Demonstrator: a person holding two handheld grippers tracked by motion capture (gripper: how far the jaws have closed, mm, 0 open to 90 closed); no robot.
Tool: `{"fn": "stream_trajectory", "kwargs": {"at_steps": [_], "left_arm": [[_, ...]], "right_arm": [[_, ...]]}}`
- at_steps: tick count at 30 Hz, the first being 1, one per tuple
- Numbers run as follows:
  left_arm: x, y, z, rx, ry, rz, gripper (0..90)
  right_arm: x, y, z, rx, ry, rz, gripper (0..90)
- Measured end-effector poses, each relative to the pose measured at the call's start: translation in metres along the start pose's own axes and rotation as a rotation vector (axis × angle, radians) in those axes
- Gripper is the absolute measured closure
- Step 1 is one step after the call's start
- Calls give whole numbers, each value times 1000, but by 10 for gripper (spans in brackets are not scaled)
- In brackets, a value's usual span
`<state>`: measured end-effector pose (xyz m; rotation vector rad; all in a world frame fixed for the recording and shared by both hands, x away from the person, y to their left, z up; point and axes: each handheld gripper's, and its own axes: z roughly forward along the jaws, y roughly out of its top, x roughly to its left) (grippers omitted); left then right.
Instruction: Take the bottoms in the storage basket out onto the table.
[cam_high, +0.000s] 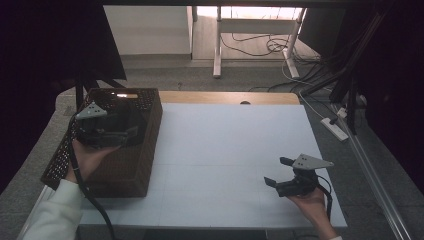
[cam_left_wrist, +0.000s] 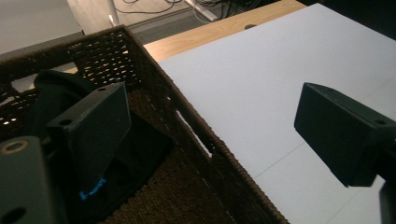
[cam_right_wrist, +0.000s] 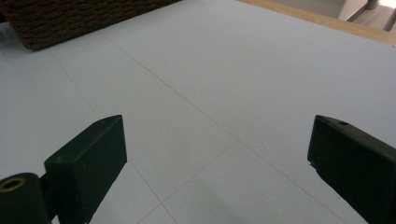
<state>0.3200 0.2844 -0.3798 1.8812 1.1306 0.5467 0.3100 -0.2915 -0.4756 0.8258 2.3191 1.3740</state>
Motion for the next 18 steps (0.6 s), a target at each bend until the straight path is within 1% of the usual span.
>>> {"fn": "stream_trajectory", "kwargs": {"at_steps": [3, 5, 6, 7, 8, 10, 11, 13, 14, 16, 18], "left_arm": [[3, 2, 1, 1, 5, -1, 104], [9, 4, 4, 4, 18, -2, 105], [9, 4, 4, 4, 18, -2, 105], [14, 4, 6, 6, 20, -11, 106], [14, 4, 6, 6, 20, -11, 107], [21, 4, 9, 17, 26, -23, 107], [21, 4, 9, 17, 26, -23, 107], [25, 4, 12, 20, 30, -34, 107], [30, 3, 14, 12, 15, -58, 108], [31, 3, 15, 16, 16, -59, 109], [34, 4, 18, 27, 32, -50, 109]], "right_arm": [[0, 0, 0, 2, 2, 1, 46], [0, 0, 0, -1, 0, 1, 46], [0, 0, 0, -2, 1, 3, 46], [-1, 0, 0, -1, 1, 3, 46], [-1, 0, 0, 0, 2, 2, 46], [-1, 0, 1, 1, 3, 3, 45], [0, 0, 1, 3, 1, 2, 45], [0, -1, 1, 4, 5, 2, 45], [0, -1, 1, 3, 11, 3, 45], [0, -1, 2, 4, 11, 3, 45], [0, -1, 2, 5, 10, 0, 45]]}}
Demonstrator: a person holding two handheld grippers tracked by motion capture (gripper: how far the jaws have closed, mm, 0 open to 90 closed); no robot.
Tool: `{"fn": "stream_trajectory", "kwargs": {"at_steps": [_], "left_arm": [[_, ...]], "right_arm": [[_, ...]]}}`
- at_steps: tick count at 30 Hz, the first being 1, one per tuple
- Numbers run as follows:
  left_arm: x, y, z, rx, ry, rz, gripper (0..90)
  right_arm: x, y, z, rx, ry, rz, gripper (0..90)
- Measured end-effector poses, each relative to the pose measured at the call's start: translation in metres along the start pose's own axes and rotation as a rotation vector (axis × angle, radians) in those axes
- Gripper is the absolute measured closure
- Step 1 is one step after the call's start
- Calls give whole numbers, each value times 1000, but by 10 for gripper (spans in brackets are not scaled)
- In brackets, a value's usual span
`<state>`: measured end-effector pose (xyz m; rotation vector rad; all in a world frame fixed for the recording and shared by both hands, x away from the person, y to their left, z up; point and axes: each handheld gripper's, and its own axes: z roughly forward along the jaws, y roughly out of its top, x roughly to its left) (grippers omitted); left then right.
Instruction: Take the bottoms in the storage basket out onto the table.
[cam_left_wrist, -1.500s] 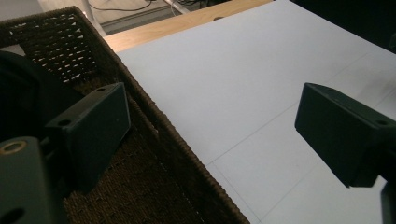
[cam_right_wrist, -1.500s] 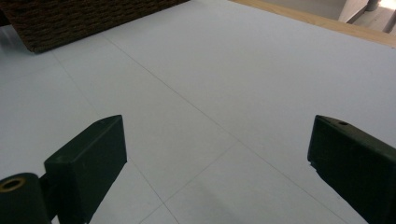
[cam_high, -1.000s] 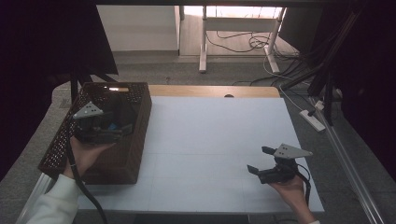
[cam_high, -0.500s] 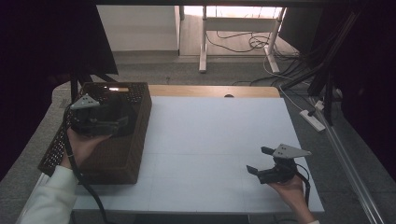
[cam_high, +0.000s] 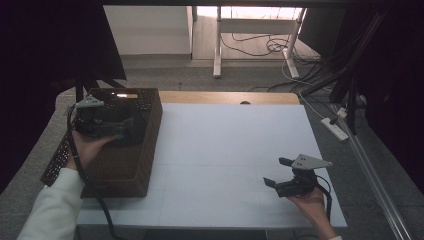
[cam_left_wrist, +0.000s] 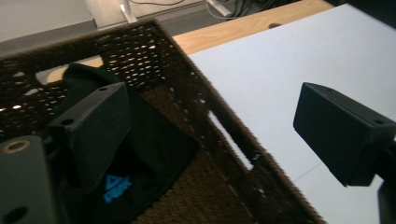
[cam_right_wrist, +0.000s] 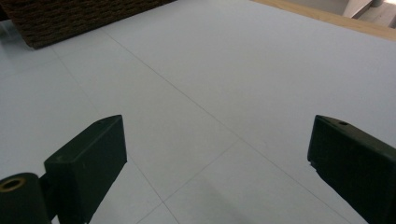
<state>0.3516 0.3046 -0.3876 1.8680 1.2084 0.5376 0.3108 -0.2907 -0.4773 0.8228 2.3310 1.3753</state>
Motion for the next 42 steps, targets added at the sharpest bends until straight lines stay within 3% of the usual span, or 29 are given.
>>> {"fn": "stream_trajectory", "kwargs": {"at_steps": [14, 28, 42], "left_arm": [[19, 11, 12, 14, 24, -19, 112], [29, 18, 26, 28, 24, -31, 113], [52, 23, 49, 80, 56, -37, 113]], "right_arm": [[-1, -1, 1, 8, 3, 5, 45], [-1, -2, 3, 14, 4, 6, 46], [-2, -7, 1, 21, 5, 16, 46]]}}
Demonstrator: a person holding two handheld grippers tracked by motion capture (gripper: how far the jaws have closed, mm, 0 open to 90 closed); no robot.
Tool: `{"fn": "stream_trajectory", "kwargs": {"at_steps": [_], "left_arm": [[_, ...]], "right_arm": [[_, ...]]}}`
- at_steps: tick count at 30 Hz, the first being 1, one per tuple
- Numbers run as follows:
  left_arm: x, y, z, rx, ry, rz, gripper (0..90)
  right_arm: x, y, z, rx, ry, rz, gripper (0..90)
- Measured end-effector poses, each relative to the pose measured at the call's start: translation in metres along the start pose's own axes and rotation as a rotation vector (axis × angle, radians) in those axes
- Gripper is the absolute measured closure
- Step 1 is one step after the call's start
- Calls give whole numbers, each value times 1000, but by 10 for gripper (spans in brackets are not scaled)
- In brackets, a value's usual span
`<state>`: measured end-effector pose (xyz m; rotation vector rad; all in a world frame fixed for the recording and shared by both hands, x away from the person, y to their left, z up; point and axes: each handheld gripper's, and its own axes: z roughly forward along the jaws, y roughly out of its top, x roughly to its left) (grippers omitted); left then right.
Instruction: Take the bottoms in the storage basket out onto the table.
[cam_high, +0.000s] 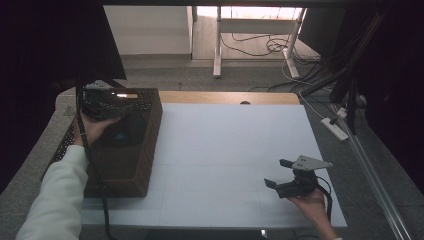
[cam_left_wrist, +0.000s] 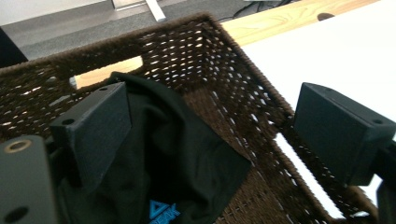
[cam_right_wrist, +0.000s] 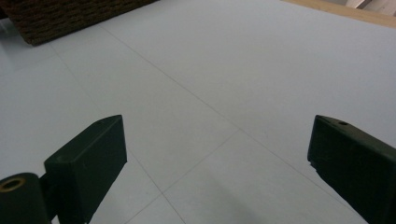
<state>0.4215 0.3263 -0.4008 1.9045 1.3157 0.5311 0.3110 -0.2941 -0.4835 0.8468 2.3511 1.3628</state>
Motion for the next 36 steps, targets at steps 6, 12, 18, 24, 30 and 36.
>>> {"fn": "stream_trajectory", "kwargs": {"at_steps": [6, 12, 18, 24, 30, 36], "left_arm": [[12, -4, 1, -9, 16, -49, 112], [23, -6, 4, 7, 26, -70, 114], [31, -12, 9, 25, 36, -87, 111], [38, -19, 15, 45, 41, -103, 111], [38, -21, 24, 80, 51, -93, 112], [37, -20, 32, 101, 45, -84, 111]], "right_arm": [[1, -1, -1, 0, 3, -3, 46], [1, -1, -2, 0, -5, -2, 46], [1, -1, -2, 8, -1, -2, 46], [1, -1, -2, 4, -2, 0, 46], [1, -1, -1, 9, -2, -3, 46], [1, -1, -1, 9, 0, -2, 46]]}}
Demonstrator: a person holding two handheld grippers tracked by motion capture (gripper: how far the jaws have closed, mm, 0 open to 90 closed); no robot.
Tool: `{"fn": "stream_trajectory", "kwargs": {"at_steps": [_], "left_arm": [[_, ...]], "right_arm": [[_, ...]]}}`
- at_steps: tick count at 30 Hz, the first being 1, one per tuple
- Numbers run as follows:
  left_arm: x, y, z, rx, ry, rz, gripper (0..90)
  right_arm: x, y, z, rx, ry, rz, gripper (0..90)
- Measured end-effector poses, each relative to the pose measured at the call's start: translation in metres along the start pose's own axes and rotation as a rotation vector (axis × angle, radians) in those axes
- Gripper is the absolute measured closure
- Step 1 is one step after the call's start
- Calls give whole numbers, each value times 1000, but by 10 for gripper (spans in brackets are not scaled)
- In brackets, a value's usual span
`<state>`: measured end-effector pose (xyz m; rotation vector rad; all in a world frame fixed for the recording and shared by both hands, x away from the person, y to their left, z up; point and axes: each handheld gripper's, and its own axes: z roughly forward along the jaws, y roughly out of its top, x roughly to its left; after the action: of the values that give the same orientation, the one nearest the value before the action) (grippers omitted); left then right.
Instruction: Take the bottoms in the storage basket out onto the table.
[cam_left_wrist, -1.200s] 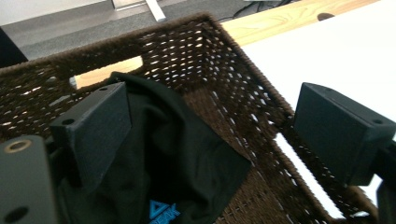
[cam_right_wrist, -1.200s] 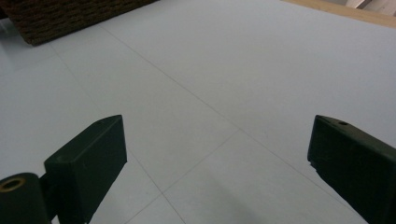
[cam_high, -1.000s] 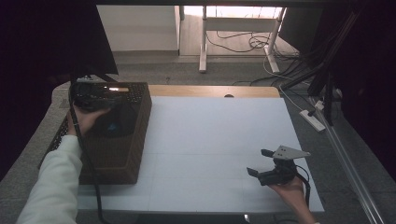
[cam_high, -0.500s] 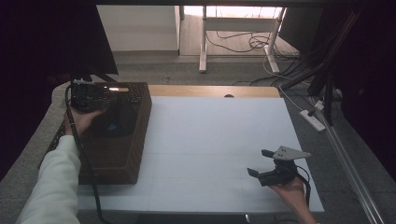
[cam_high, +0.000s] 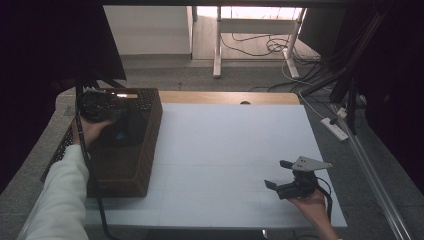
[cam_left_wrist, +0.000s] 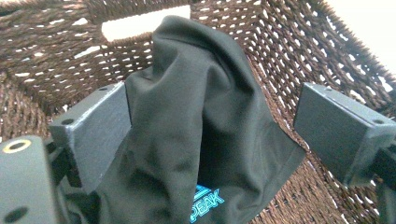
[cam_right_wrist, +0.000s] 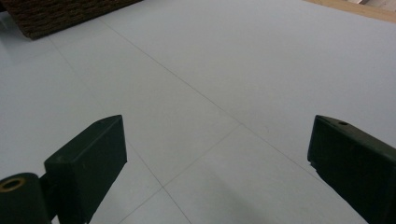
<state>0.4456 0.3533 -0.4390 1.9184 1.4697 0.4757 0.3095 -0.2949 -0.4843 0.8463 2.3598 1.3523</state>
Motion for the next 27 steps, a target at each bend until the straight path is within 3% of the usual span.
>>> {"fn": "stream_trajectory", "kwargs": {"at_steps": [16, 24, 27], "left_arm": [[2, -2, 10, 52, 8, -1, 111], [5, -5, 20, 98, 35, 0, 111], [6, -7, 24, 105, 35, -15, 117]], "right_arm": [[0, 0, 0, 0, -4, 4, 46], [-1, 0, 0, -2, -1, 5, 46], [0, 0, -1, -4, 3, 5, 46]]}}
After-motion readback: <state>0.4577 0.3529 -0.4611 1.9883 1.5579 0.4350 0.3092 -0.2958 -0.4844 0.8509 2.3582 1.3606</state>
